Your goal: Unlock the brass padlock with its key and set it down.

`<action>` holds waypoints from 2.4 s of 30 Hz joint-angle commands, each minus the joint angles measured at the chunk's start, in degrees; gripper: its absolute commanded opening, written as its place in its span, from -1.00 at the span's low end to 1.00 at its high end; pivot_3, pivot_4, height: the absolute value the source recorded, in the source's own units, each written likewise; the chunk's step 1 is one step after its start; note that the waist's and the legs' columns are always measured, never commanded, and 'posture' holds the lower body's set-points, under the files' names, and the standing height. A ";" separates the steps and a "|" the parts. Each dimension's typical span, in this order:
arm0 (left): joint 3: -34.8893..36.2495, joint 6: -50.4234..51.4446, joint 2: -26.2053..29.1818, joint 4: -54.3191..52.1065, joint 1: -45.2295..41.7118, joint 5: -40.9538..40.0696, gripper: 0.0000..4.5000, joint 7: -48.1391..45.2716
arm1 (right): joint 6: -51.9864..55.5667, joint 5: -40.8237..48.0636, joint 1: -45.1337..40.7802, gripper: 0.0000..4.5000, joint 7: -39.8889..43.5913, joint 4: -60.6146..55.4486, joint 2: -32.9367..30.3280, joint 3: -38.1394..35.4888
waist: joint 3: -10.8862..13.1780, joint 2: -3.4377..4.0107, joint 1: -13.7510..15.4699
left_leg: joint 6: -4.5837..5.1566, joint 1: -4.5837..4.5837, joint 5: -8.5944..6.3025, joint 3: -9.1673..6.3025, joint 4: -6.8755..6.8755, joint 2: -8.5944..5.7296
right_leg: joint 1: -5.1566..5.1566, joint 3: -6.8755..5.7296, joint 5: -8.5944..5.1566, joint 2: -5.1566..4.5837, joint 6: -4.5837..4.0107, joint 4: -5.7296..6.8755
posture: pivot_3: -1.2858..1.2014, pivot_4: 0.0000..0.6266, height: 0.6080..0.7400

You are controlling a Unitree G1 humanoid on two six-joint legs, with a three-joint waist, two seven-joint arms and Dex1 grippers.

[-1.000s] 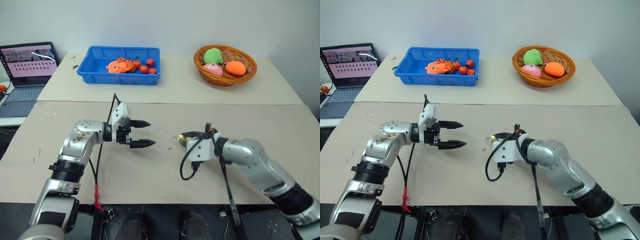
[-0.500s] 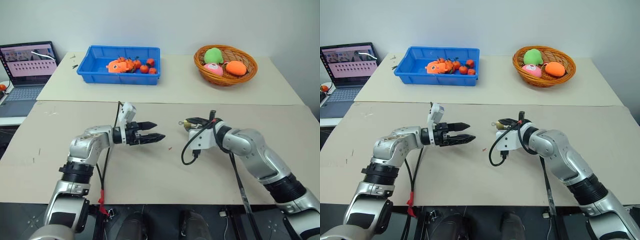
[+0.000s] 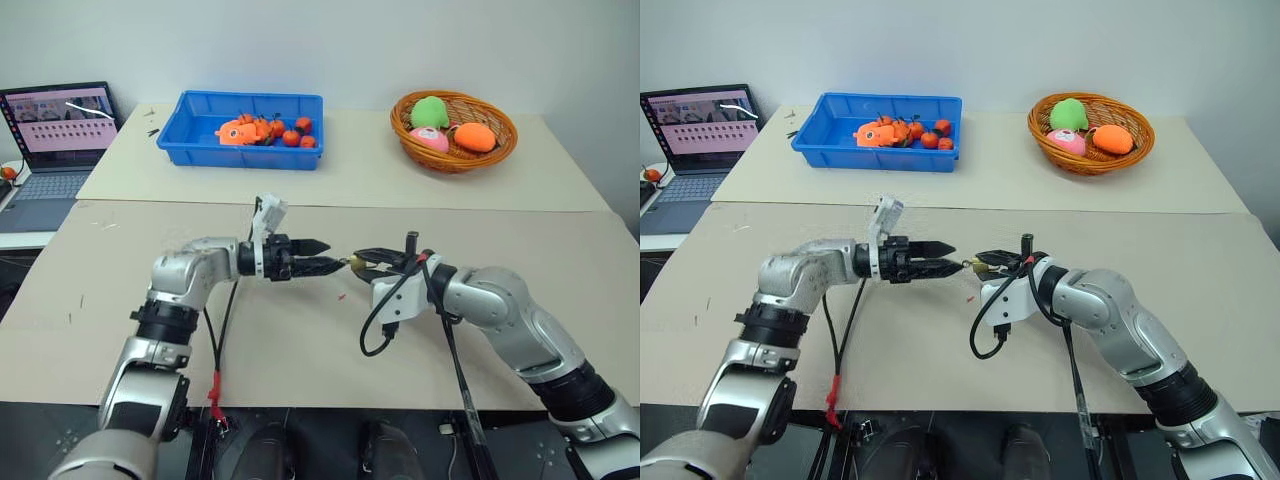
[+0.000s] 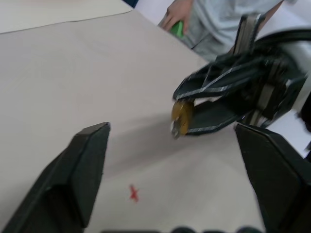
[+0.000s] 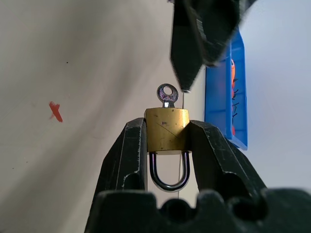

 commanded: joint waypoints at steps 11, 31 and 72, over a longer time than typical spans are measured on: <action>0.24 5.19 1.68 0.00 -1.05 -2.72 0.72 -2.65 | -0.49 -1.10 -0.56 -0.59 -1.34 -0.54 0.91 -3.77 | 0.00 0.00 0.00 | 0.00 0.00 0.00 0.00 0.02 -0.01 | 0.00 0.01 0.00 -0.01 0.00 0.04 | 0.03 -0.52 0.28; 1.01 5.64 -0.50 2.59 -1.77 -2.87 -0.97 -1.56 | -0.10 -0.67 -0.08 -0.59 0.17 -3.36 1.71 -4.95 | 0.00 0.00 0.00 | 0.00 0.00 0.00 0.01 0.01 -0.01 | 0.00 0.01 0.00 0.00 -0.01 0.04 | 0.03 -0.52 0.28; 0.78 2.99 -1.98 1.42 -1.21 -2.19 -0.98 -0.36 | 0.63 -2.22 0.33 -0.59 0.77 -4.23 3.06 -5.06 | 0.00 0.00 0.04 | 0.00 0.00 0.00 0.00 0.05 -0.02 | 0.01 0.01 0.00 -0.01 -0.01 0.17 | 0.03 -0.52 0.28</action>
